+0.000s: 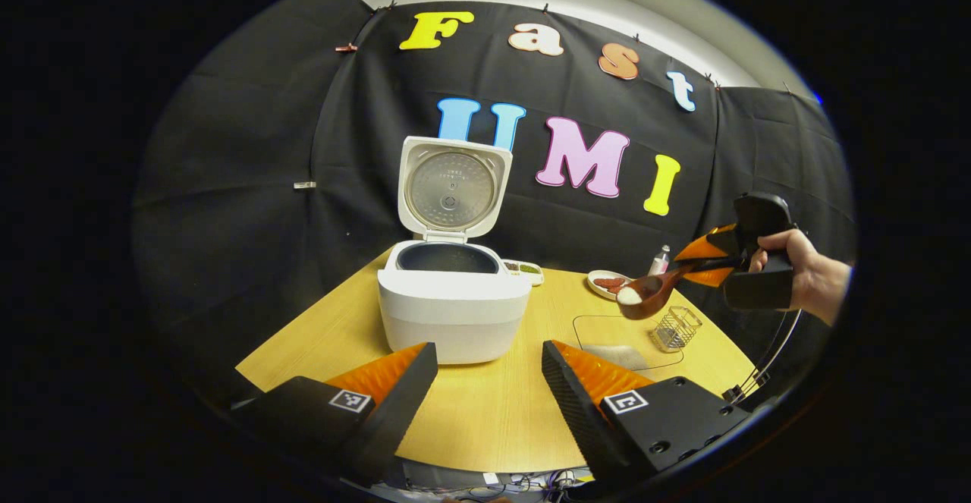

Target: Close the left gripper, press the button to open the rice cooker; take a wooden spoon from the chopstick holder with the right hand, scoop a spoonful of rice and pour it into the rice cooker, then put the wooden spoon back into the chopstick holder.

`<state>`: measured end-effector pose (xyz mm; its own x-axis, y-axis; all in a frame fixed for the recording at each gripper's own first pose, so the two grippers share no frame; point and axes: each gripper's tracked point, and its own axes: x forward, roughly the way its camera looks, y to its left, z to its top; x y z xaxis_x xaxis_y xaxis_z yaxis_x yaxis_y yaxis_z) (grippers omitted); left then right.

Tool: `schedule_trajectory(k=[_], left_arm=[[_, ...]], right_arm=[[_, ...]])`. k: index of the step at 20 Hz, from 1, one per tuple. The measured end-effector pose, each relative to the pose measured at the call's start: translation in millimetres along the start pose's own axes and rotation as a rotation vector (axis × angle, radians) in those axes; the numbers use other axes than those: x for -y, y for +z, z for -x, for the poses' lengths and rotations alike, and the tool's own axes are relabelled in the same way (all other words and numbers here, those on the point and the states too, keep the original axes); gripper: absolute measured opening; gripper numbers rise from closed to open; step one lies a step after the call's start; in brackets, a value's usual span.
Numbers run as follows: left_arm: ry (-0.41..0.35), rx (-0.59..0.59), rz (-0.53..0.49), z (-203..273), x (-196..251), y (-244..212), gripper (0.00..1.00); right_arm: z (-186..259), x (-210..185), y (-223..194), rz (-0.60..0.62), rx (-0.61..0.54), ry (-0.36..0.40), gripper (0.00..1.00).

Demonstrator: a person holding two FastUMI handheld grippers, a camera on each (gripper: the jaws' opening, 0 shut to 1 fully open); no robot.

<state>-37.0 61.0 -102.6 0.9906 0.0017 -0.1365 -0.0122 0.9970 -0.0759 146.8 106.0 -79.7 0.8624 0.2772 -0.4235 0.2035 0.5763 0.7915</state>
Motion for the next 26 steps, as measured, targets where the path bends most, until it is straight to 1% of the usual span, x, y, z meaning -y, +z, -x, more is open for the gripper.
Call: schedule_trajectory(k=[5,8,10,15,18,22,26], left_arm=[[0.028,0.010,0.046,-1,-18,5,0.95],[0.041,0.000,0.070,1,-27,-4,0.95],[0.049,-0.009,0.073,1,-35,-6,0.95],[0.105,0.018,0.088,-4,-72,10,0.95],[0.139,0.018,0.104,-6,-93,10,0.95],[0.182,-0.010,0.145,-7,-112,-3,0.95],[0.173,-0.004,0.122,-7,-107,-2,0.95]], right_arm=[[-3,-50,0,-0.001,-0.014,0.064,0.17],[-11,-82,-9,-0.007,-0.021,0.107,0.17],[-18,-99,-20,-0.005,-0.039,0.127,0.17],[-41,-137,-58,0.033,-0.089,0.163,0.17],[-59,-160,-82,0.053,-0.130,0.184,0.17],[-84,-186,-103,0.106,-0.144,0.211,0.17],[-99,-204,-129,0.217,-0.148,0.243,0.18]])
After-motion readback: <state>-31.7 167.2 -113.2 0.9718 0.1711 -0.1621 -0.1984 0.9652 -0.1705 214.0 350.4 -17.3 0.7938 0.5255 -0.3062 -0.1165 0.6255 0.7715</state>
